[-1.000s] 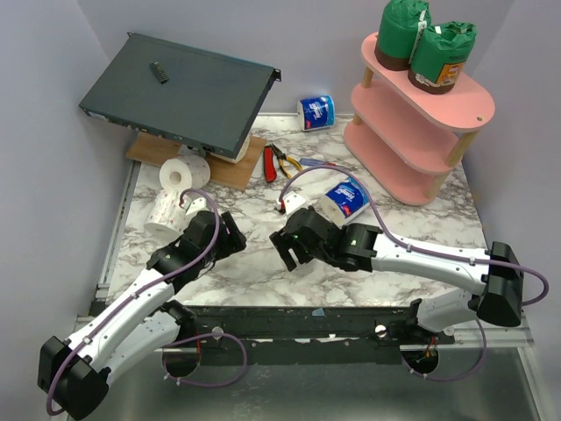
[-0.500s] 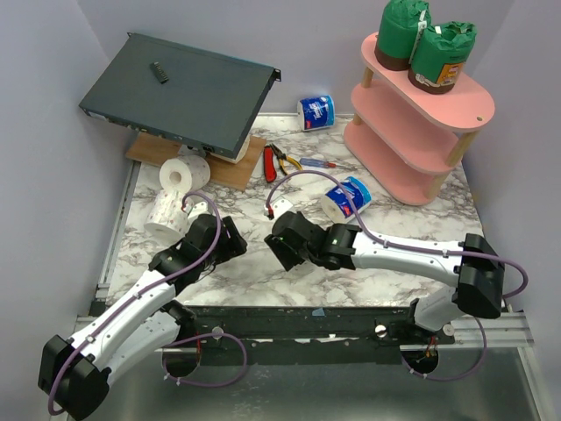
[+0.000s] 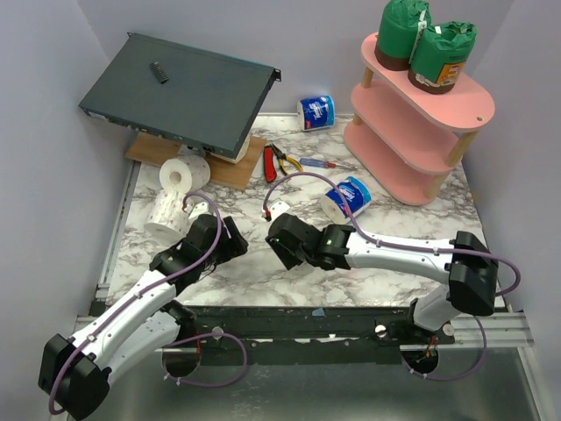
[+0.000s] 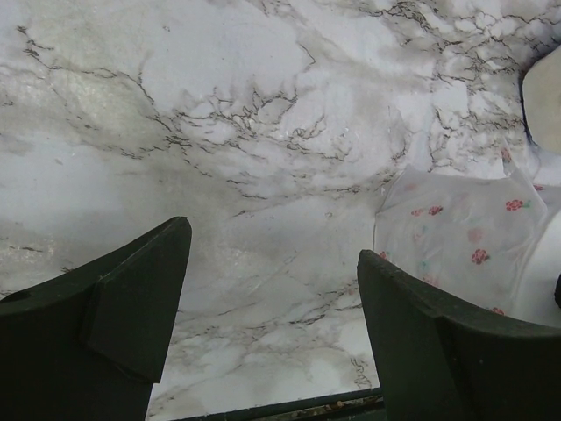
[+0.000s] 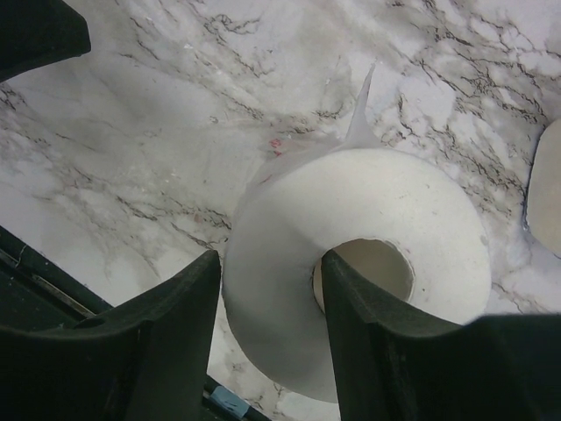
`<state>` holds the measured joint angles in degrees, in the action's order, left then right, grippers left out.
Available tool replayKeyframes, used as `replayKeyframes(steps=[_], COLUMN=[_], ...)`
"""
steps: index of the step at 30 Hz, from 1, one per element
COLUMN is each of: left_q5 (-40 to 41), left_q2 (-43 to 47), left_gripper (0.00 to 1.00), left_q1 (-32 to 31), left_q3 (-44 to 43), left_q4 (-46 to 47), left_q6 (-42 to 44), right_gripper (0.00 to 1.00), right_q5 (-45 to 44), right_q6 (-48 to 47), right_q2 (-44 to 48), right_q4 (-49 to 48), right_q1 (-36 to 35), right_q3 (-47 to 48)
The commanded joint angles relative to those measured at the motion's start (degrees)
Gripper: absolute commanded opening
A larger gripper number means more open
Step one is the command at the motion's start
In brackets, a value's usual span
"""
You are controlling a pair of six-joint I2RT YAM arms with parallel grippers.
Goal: Place and organize the paper towels onto the shelf
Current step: Pick up the paper towel from the center of the board.
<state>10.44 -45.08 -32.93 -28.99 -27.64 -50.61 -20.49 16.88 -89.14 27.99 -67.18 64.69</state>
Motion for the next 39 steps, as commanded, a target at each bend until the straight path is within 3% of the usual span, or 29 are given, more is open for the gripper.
replayKeyframes(steps=[1,18,26,30,39], left_q5=[-1.4,-1.9,-2.8,-3.6,-7.2], left_q2=[-0.3,-0.8,-0.7,-0.8,-2.4], left_gripper=[0.81,0.81,0.81,0.81,0.8], left_q1=[0.5,0.6,0.6,0.6,0.6], left_q3=[1.0,0.1,0.0,-0.2,-1.6], left_q4=[1.6,1.9,2.2,2.8,4.9], left_q6=[0.1,1.0,1.3,1.4,0.7], right_gripper=[0.51,0.34,0.34,0.34,0.33], right_q5=[-1.9,-5.8,-18.1,-19.3,-17.5], right_q6=[0.4,0.1,-1.0,-2.9,-7.3], right_q2=[-1.0,5.4,8.5,8.9,7.7], right_q4=[-0.4,6.8,16.7,19.1,14.8], right_q1=[-0.5,-0.5,0.7,7.8,26.1], right_q3=[1.4,7.1,16.1,21.1,28.8])
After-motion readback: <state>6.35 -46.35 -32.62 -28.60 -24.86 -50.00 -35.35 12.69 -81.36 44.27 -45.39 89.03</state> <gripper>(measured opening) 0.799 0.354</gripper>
